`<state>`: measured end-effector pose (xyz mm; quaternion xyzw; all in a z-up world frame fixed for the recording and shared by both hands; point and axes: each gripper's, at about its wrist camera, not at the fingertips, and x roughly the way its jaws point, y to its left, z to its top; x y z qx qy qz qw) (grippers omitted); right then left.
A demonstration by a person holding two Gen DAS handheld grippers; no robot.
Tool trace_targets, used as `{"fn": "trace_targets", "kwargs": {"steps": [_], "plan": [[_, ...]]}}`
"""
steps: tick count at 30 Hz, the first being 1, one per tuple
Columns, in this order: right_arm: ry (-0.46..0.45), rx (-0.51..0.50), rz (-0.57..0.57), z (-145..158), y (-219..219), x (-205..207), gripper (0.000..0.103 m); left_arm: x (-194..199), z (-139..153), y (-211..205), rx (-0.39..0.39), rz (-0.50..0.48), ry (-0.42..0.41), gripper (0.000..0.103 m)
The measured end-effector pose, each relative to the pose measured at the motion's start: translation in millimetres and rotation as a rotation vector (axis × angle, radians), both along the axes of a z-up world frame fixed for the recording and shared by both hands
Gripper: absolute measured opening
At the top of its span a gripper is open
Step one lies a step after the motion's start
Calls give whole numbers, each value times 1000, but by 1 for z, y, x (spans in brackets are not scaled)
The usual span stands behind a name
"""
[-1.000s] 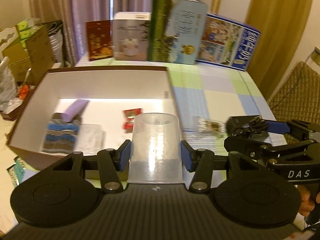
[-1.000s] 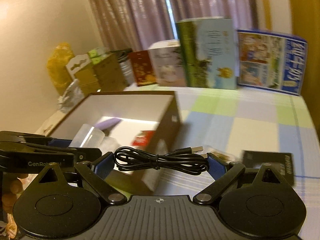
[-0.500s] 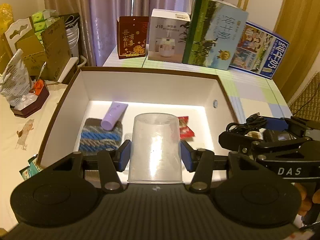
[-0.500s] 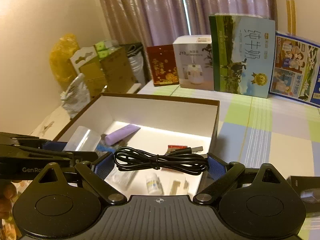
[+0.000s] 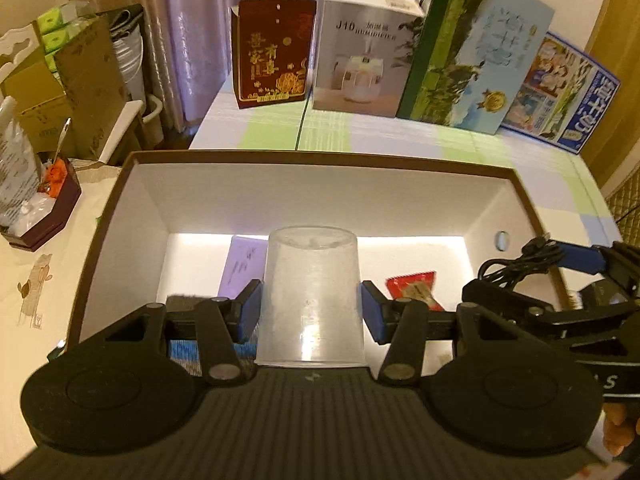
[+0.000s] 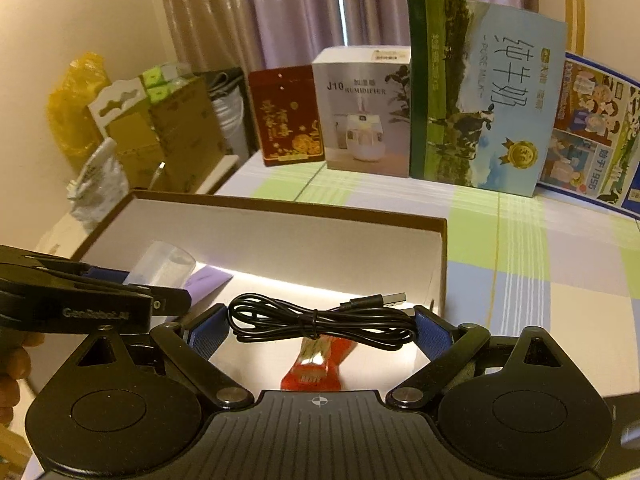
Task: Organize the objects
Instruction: 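Carry the clear cup and black cable over the brown box with both tools, then lower the cup and cable into the box and open both grippers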
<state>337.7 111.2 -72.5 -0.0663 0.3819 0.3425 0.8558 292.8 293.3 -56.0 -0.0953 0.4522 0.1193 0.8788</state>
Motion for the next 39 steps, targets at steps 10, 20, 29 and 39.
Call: {"fn": "trace_targets", "kwargs": {"steps": [10,20,29,39], "plan": [[-4,-64,-22,-16,22,22,93,44,-38,20,-38,-30,61,47],[-6,-92,-15,-24,35,33,93,55,-50,33,-31,-46,80,55],[24,-64,-16,-29,47,46,93,48,-39,46,-4,-38,75,71],[24,-13,-14,-26,41,45,95,35,-30,47,1,-40,76,78]]}}
